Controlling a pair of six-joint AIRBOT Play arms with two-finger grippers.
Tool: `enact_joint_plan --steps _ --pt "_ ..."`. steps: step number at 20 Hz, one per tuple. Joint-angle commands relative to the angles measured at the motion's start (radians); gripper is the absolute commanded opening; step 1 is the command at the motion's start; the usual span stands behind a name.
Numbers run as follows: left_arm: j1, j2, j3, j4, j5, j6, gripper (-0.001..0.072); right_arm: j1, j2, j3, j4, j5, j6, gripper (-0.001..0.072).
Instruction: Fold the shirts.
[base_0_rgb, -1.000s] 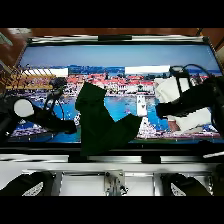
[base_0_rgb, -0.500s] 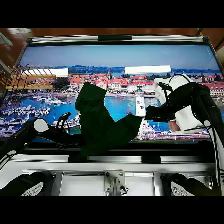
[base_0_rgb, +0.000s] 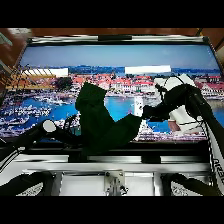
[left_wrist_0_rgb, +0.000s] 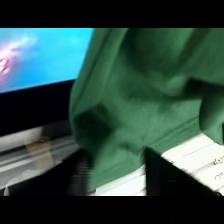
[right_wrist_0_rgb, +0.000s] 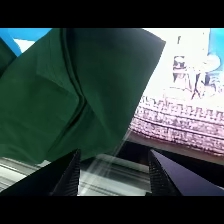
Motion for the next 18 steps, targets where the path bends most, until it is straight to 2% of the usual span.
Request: enact_joint_plan --steps 1,3,7,9,11,15,16,17,18 --pt "-0.024 -0.024 0.0 -0.036 0.034 0.003 0.0166 -0.001 -0.008 -0.002 0.003 0.042 0.013 0.0621" --pt "-0.023 -0.023 0.003 -0.036 0.027 0.012 0.0031 0.0 -0.032 -0.012 0.003 0.069 0.024 0.0622" --pt "-0.023 0.0 0.048 -0.035 -0.023 0.098 0.003 0.026 -0.123 -0.013 0.002 0.081 0.016 0.0622" --pt "-0.023 0.03 0.08 -0.031 -0.051 0.145 0.003 0.035 -0.166 -0.013 -0.012 0.08 -0.026 0.0622" --pt "-0.023 0.064 0.108 -0.013 -0.07 0.145 0.003 0.035 -0.2 -0.013 -0.012 0.088 -0.011 0.0622" --pt "-0.023 0.12 0.161 -0.008 -0.071 0.145 0.003 0.047 -0.245 -0.013 0.081 0.117 -0.011 0.0621" --pt "-0.023 0.134 0.185 -0.005 -0.071 0.153 0.003 0.053 -0.257 -0.013 0.096 0.116 -0.01 0.0592" --pt "-0.023 0.145 0.219 0.004 -0.071 0.159 0.003 0.058 -0.269 -0.013 0.11 0.115 -0.006 0.0467" --pt "-0.023 0.152 0.259 0.016 -0.071 0.159 0.003 0.063 -0.277 -0.013 0.114 0.124 0.004 0.0308"
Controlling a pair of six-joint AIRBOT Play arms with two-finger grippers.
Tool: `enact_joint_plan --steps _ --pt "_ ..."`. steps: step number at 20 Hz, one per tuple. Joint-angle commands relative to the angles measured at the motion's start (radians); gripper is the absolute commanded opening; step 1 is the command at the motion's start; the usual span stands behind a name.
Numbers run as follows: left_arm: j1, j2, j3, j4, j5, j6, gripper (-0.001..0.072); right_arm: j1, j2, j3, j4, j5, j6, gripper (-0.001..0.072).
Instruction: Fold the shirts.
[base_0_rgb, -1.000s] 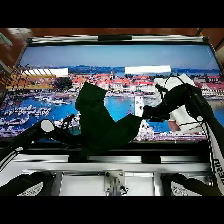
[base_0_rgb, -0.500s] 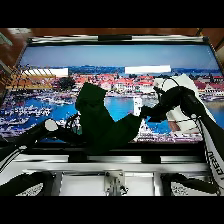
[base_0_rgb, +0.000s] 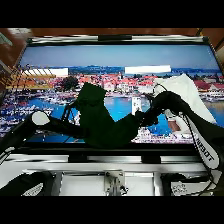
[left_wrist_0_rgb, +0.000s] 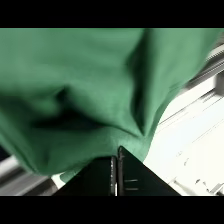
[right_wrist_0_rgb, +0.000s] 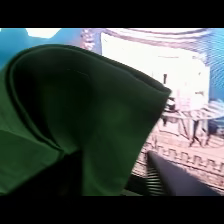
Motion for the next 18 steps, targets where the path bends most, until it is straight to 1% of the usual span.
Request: enact_joint_plan --steps 1,2,5,7,8,9,12,13,14,17,18 --pt "0.0 0.035 0.117 0.035 -0.002 0.013 0.003 0.013 -0.027 0.001 0.041 0.034 0.012 0.0091" --pt "0.001 0.035 0.174 0.042 -0.002 0.013 0.003 0.013 -0.012 0.008 0.045 0.031 0.015 0.0056" --pt "0.046 0.035 0.428 0.096 0.023 0.037 0.003 0.004 0.11 0.111 0.013 0.027 -0.047 0.0056" --pt "0.117 0.034 0.661 0.098 0.104 0.039 0.003 -0.012 0.228 0.264 0.01 0.072 -0.124 0.0055" --pt "0.152 0.034 0.794 0.098 0.172 0.038 0.003 -0.014 0.289 0.351 0.008 0.121 -0.155 0.0055" --pt "0.177 0.034 0.914 0.098 0.25 0.039 0.0031 -0.013 0.354 0.449 -0.003 0.209 -0.172 0.0055" --pt "0.204 0.034 1.226 0.098 0.483 0.039 0.0031 0.015 0.518 0.678 -0.004 0.505 -0.172 0.0055" --pt "0.204 0.034 1.299 0.098 0.528 0.04 0.0031 0.036 0.558 0.726 -0.005 0.563 -0.172 0.0055" --pt "0.204 0.035 1.345 0.098 0.563 0.042 0.003 0.061 0.598 0.764 -0.005 0.592 -0.172 0.0055" --pt "0.205 0.045 1.367 0.106 0.737 0.134 0.003 0.115 0.674 0.805 -0.006 0.534 -0.148 0.0055" --pt "0.205 0.042 1.363 0.114 0.77 0.156 0.003 0.131 0.686 0.805 -0.006 0.491 -0.132 0.0055"
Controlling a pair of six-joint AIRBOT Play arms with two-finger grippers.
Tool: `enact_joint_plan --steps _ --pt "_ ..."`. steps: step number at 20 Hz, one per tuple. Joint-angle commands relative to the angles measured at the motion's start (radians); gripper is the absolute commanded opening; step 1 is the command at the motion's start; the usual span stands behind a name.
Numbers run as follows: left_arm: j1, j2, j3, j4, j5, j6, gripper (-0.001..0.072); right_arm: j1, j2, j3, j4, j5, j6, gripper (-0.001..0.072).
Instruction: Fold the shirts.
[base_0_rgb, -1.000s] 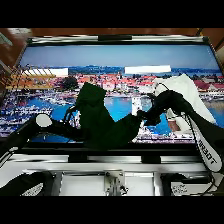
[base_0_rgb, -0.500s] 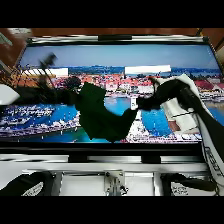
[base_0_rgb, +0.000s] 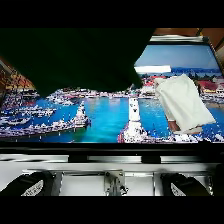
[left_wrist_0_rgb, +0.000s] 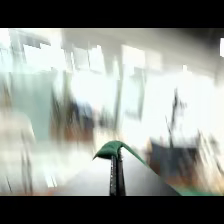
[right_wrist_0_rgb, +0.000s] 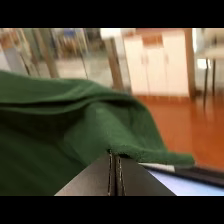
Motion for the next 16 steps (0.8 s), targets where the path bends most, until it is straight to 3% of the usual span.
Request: enact_joint_plan --steps 1,5,11,13,16 --pt "0.006 -0.004 0.052 0.019 0.196 0.074 0.003 0.057 0.077 0.057 -0.002 -0.045 0.048 0.0056" --pt "0.006 -0.055 -0.007 0.023 0.193 0.072 0.003 0.126 0.034 0.057 0.0 -0.138 0.159 0.0055" --pt "0.006 -0.219 -0.008 0.022 0.188 0.051 0.0029 0.277 -0.121 0.057 0.0 0.038 0.18 0.0055" --pt "0.005 -0.275 -0.008 0.022 0.158 0.051 0.003 0.277 -0.138 0.057 -0.153 0.046 0.189 0.0055" --pt "-0.024 -0.372 -0.008 0.022 0.069 0.051 0.003 0.277 -0.148 0.056 -0.587 -0.098 0.375 0.0055"
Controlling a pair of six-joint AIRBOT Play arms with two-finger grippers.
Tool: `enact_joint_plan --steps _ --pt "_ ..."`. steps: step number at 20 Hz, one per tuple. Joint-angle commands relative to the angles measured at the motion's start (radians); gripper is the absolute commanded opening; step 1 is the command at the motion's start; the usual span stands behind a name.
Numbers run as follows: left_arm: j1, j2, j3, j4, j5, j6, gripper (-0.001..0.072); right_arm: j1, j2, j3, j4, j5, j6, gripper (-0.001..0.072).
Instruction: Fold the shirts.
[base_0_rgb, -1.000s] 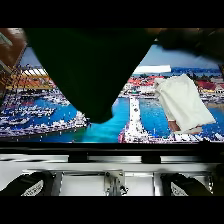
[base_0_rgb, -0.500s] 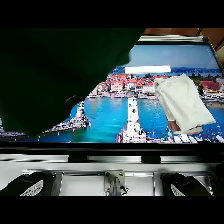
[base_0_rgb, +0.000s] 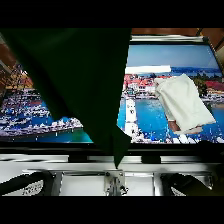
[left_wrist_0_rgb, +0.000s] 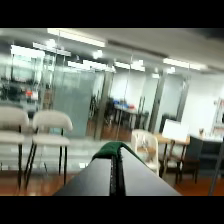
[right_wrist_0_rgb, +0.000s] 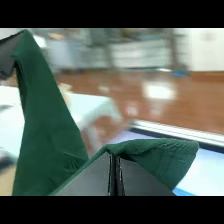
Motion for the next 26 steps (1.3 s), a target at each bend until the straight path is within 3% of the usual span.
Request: enact_joint_plan --steps 1,3,5,8,9,10,11,13,14,15,17,20,21,24,26 --pt "-0.035 -0.124 0.0 0.0 -0.105 -0.001 0.003 0.01 -0.029 0.0 -0.475 -0.197 0.2 0.0056" --pt "-0.075 -0.219 0.0 0.0 -0.176 -0.001 0.0031 0.01 -0.057 -0.011 -0.611 -0.454 0.24 0.0056" --pt "-0.122 -0.322 0.0 0.0 -0.288 -0.001 0.0031 0.01 -0.092 -0.055 -0.633 -0.637 0.238 0.0056" --pt "-0.174 -0.451 0.0 0.001 -0.528 -0.013 0.0042 0.01 -0.128 -0.146 -0.634 -0.652 0.235 0.0056" --pt "-0.177 -0.478 0.0 0.001 -0.621 -0.055 0.0234 0.01 -0.139 -0.164 -0.639 -0.647 0.235 0.0056" --pt "-0.171 -0.49 0.0 0.006 -0.703 -0.119 0.0615 0.01 -0.151 -0.169 -0.638 -0.651 0.235 0.0056" --pt "-0.153 -0.489 0.0 0.032 -0.795 -0.194 0.072 0.01 -0.163 -0.169 -0.639 -0.655 0.235 0.0056" --pt "-0.088 -0.462 0.001 0.073 -0.99 -0.287 0.0684 0.01 -0.171 -0.169 -0.64 -0.653 0.235 0.0056" --pt "-0.043 -0.44 0.001 0.077 -1.098 -0.306 0.0554 0.01 -0.171 -0.169 -0.642 -0.65 0.232 0.0056" --pt "-0.005 -0.418 -0.001 0.078 -1.196 -0.305 0.0515 0.01 -0.171 -0.169 -0.647 -0.653 0.229 0.0056" --pt "0.053 -0.349 -0.065 0.079 -1.311 -0.304 0.0515 0.01 -0.171 -0.169 -0.646 -0.653 0.228 0.0056" --pt "0.056 -0.163 -0.407 0.078 -1.262 -0.286 0.0534 0.01 -0.171 -0.169 -0.643 -0.653 0.228 0.0056" --pt "0.042 -0.078 -0.588 0.074 -1.184 -0.287 0.0601 0.01 -0.171 -0.169 -0.642 -0.653 0.228 0.0056" --pt "0.025 0.156 -1.092 -0.046 -0.908 -0.29 0.0627 0.01 -0.171 -0.169 -0.642 -0.647 0.228 0.0056" --pt "0.022 0.243 -1.323 -0.175 -0.773 -0.29 0.0686 0.01 -0.171 -0.169 -0.635 -0.634 0.228 0.0056"
